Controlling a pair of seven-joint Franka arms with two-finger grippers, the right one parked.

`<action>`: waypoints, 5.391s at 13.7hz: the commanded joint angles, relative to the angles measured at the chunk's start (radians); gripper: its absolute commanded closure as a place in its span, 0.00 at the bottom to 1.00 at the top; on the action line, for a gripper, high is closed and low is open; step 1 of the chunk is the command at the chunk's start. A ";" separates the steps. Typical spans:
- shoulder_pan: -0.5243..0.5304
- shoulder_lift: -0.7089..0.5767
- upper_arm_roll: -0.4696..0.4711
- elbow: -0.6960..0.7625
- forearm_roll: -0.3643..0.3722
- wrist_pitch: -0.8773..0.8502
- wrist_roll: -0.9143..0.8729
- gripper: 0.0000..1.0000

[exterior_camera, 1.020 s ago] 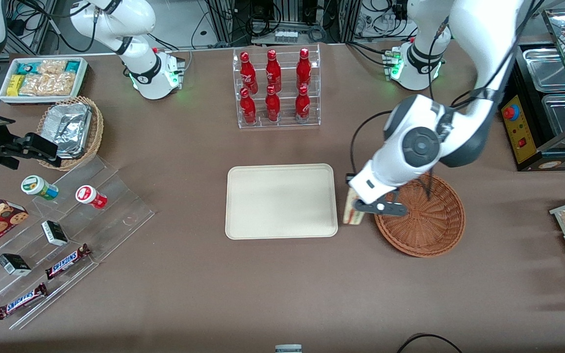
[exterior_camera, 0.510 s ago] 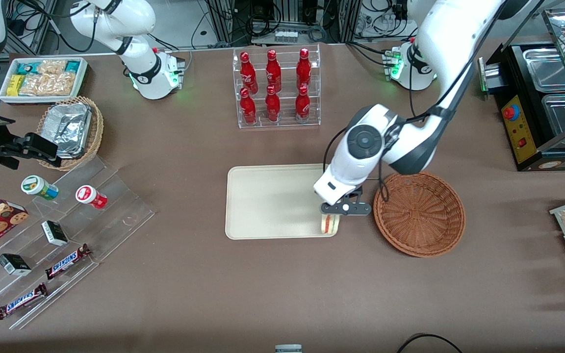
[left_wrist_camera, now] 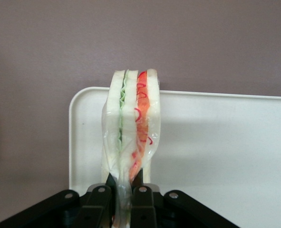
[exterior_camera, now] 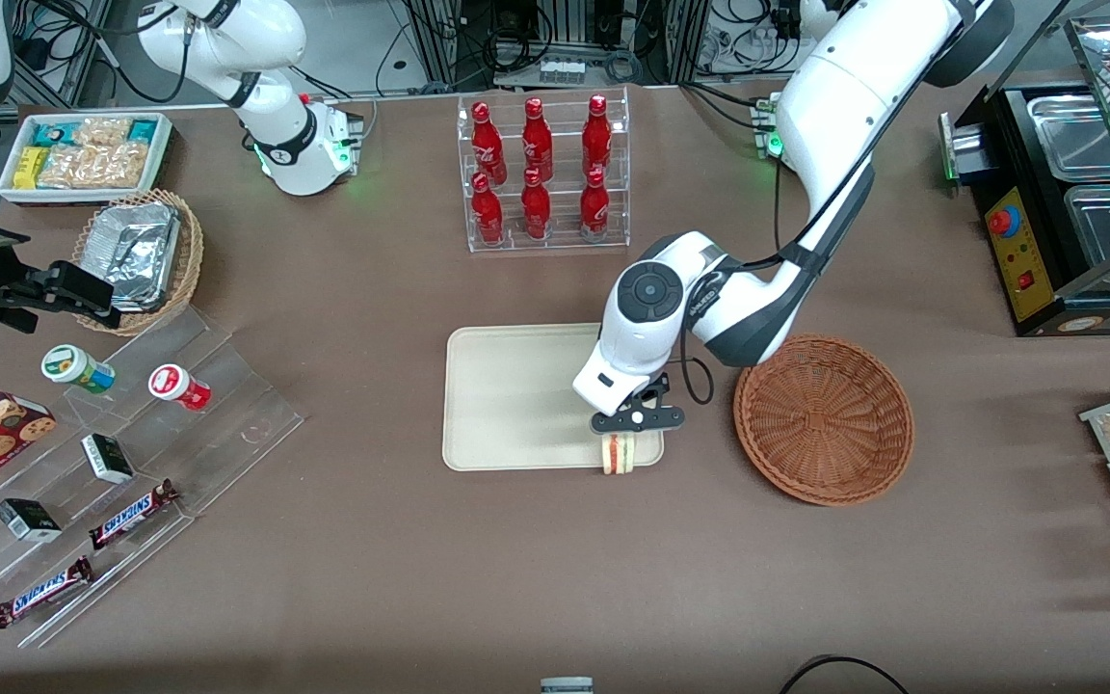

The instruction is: Place sandwich from basket to tray

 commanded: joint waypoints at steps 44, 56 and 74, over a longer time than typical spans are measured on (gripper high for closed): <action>0.125 -0.182 0.003 0.192 -0.024 -0.313 -0.044 0.00; 0.301 -0.258 0.005 0.376 -0.036 -0.613 0.110 0.00; 0.443 -0.561 0.212 0.147 -0.274 -0.935 0.876 0.00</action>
